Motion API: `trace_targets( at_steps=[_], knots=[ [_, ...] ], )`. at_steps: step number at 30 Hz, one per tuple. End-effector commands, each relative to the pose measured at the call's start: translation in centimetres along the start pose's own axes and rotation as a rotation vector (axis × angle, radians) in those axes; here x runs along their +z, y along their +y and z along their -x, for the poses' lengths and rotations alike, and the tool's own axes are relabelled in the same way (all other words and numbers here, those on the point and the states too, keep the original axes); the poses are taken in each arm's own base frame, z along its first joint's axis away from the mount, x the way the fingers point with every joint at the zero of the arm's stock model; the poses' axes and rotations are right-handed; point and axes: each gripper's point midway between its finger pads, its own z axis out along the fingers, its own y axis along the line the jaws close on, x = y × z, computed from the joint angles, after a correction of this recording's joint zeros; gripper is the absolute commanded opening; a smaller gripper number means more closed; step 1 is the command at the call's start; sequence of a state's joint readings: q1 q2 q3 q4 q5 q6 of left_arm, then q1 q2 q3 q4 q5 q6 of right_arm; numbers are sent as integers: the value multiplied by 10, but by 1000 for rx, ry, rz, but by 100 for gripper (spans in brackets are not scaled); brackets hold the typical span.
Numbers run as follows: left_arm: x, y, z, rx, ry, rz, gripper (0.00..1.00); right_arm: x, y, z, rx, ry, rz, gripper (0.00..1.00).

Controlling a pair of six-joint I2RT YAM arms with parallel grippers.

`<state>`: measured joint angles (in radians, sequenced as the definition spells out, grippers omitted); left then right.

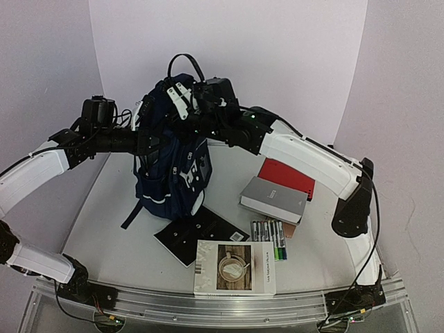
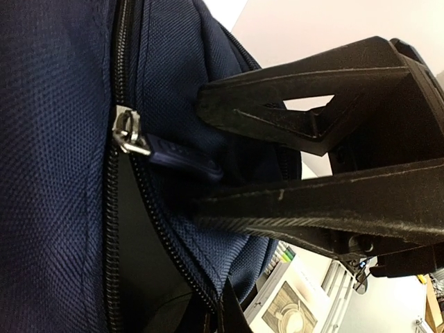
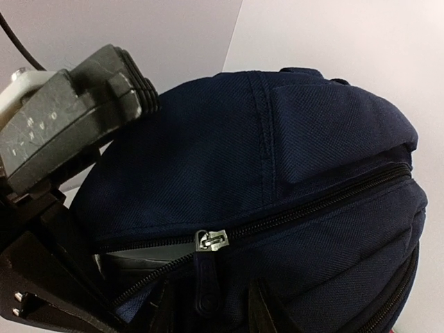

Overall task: Pack the student bag
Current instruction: Unzip the student bag at the center of the board.

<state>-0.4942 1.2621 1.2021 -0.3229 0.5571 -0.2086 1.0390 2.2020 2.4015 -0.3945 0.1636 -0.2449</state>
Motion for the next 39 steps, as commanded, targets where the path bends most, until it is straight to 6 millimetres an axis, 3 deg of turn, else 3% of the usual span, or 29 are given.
trace_targets(
  at_steps=[1, 7, 10, 13, 19, 26, 30, 36, 39],
  knots=[
    [5, 7, -33, -38, 100, 0, 0, 19, -1, -34, -31, 97, -31, 31],
    [7, 8, -34, -35, 105, -4, 0, 24, -6, -33, -40, 90, -63, 24],
    [6, 8, -35, -33, 102, 4, 0, 23, -12, -28, -35, 75, -96, 12],
    [3, 17, -34, -35, 93, 66, 0, 15, -19, -11, 0, 23, -117, 1],
    [-6, 36, -36, -29, 108, 197, 0, -16, -49, 26, 99, -76, -219, 0],
    [-22, 60, -45, -31, 157, 368, 0, -36, -88, 39, 161, -106, -332, 0],
    [-38, 72, -46, -21, 166, 463, 0, -51, -108, 50, 229, -145, -291, 0],
    [-49, 78, -47, -2, 184, 527, 0, -76, -119, 71, 303, -207, -151, 0],
    [-50, 78, -45, 13, 187, 531, 0, -79, -128, 69, 297, -201, -168, 0]
  ],
)
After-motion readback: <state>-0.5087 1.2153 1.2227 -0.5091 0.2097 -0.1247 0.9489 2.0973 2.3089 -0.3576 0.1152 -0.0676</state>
